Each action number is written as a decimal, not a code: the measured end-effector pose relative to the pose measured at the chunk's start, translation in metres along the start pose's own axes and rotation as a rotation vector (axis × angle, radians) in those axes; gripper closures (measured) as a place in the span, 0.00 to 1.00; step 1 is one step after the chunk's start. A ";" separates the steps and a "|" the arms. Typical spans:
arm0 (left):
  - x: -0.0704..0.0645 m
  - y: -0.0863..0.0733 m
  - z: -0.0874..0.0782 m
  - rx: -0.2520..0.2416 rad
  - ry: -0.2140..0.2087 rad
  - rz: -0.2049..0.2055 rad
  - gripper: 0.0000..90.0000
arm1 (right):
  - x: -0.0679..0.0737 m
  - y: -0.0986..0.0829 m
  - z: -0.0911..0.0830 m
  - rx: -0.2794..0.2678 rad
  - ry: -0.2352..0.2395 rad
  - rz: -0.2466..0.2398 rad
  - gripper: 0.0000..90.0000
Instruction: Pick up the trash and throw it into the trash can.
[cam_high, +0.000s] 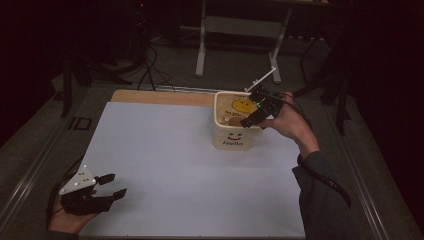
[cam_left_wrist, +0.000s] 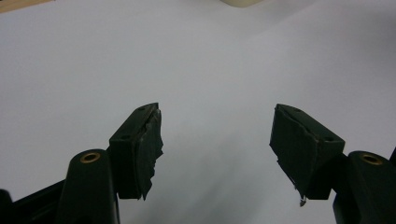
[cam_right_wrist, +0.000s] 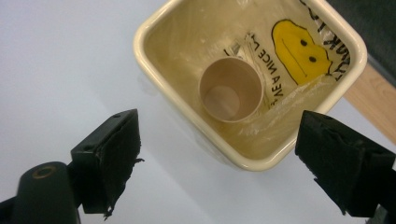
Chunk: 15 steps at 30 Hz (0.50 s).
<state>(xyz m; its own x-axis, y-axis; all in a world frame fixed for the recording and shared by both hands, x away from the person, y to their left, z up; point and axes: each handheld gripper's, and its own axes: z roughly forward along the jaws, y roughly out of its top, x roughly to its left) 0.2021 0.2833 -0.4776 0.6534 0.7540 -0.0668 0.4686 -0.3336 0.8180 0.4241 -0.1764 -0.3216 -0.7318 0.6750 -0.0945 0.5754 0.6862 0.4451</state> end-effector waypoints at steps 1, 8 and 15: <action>0.000 0.000 0.000 0.001 0.001 0.000 0.38 | 0.002 -0.010 -0.002 -0.050 0.007 -0.007 0.15; 0.000 0.000 0.000 -0.001 0.002 0.000 0.38 | 0.010 -0.028 -0.003 -0.106 -0.004 -0.035 0.15; 0.000 0.000 -0.001 -0.004 0.004 -0.002 0.37 | 0.016 -0.051 -0.004 -0.190 -0.001 -0.043 0.15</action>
<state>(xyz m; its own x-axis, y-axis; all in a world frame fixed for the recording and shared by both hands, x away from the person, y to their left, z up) 0.2014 0.2836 -0.4773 0.6502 0.7569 -0.0658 0.4674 -0.3303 0.8200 0.3816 -0.2023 -0.3421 -0.7537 0.6465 -0.1183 0.4642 0.6510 0.6006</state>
